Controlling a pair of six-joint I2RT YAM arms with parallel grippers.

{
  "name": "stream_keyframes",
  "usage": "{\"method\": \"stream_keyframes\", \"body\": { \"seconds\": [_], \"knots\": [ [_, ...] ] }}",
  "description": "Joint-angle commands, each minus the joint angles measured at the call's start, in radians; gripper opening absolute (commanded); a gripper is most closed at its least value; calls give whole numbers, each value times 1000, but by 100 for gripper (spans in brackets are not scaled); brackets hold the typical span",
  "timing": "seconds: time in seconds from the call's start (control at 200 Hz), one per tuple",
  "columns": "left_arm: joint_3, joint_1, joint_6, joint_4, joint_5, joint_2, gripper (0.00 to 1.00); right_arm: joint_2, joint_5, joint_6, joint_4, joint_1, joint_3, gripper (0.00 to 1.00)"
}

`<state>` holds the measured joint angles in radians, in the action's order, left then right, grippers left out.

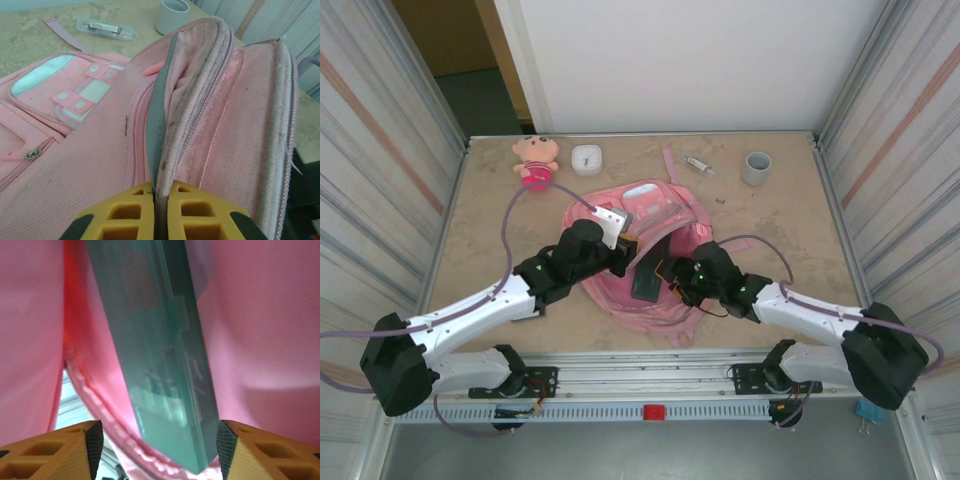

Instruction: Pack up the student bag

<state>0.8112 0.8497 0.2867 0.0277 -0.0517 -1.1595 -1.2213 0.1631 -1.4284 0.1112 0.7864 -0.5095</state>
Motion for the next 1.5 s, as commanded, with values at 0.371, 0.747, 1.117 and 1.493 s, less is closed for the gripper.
{"method": "stream_keyframes", "body": {
  "seconds": [0.371, 0.747, 1.117, 1.493],
  "knots": [
    [45, -28, -9, -97, 18, 37, 0, -446, 41, 108, 296, 14, -319, 43],
    [31, -63, 11, -84, 19, 62, 0, -439, -36, 86, 368, 31, -259, 51],
    [25, -69, 30, -88, 29, 45, 0, -478, -60, 112, 378, 48, -292, 39],
    [16, -102, 95, -17, -18, 70, 0, -392, -98, 124, 357, 45, -221, 49]
  ]
}}
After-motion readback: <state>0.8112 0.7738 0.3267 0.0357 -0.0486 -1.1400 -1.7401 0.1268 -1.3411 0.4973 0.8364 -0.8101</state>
